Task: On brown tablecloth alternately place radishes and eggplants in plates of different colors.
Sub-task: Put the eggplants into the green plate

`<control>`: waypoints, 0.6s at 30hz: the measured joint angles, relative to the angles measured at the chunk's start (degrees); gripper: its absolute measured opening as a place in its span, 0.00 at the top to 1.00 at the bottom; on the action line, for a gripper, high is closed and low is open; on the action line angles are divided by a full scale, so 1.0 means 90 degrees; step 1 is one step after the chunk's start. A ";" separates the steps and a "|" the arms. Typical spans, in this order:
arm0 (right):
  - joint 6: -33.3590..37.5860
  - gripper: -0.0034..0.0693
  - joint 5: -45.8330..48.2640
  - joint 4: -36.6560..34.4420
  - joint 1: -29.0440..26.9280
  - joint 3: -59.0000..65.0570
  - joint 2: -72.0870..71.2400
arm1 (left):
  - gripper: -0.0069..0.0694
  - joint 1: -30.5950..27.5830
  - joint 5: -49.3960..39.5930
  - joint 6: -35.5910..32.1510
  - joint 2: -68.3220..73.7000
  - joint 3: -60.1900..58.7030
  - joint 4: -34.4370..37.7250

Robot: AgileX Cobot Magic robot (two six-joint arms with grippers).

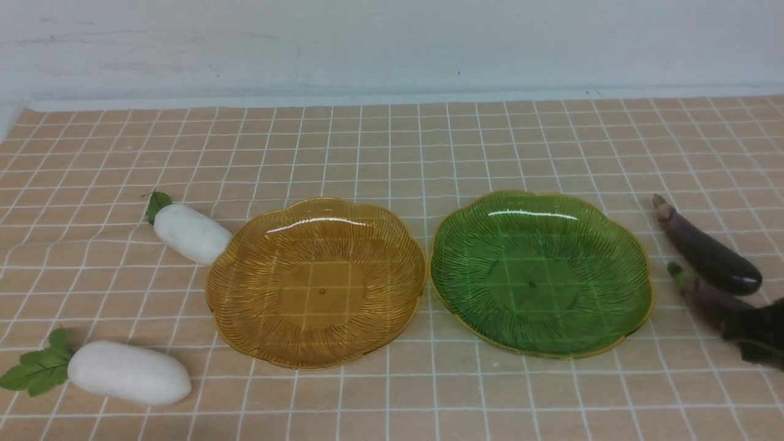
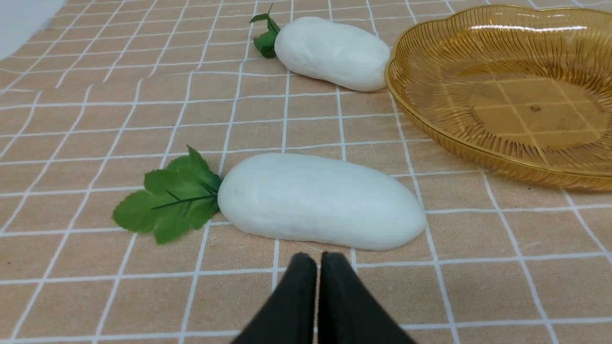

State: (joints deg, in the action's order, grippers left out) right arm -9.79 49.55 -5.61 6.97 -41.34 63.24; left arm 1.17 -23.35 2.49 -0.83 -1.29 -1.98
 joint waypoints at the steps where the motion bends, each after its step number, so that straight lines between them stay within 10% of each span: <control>1: -0.0018 0.97 0.0053 0.0097 -0.0048 -0.0176 0.0357 | 0.91 0.0000 0.0000 0.0000 0.0000 0.0000 0.0000; 11: 0.0601 0.94 0.0952 0.0915 -0.1187 -0.2245 0.2940 | 0.91 0.0000 0.0000 0.0000 0.0000 0.0000 0.0000; 18: 0.1559 0.67 0.1005 0.1627 -0.0992 -0.2425 0.3622 | 0.91 0.0000 0.0000 0.0000 0.0000 0.0000 0.0000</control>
State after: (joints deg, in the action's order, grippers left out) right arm 4.24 58.60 9.04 -1.96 -63.17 95.83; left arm 1.17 -23.35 2.49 -0.83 -1.29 -1.98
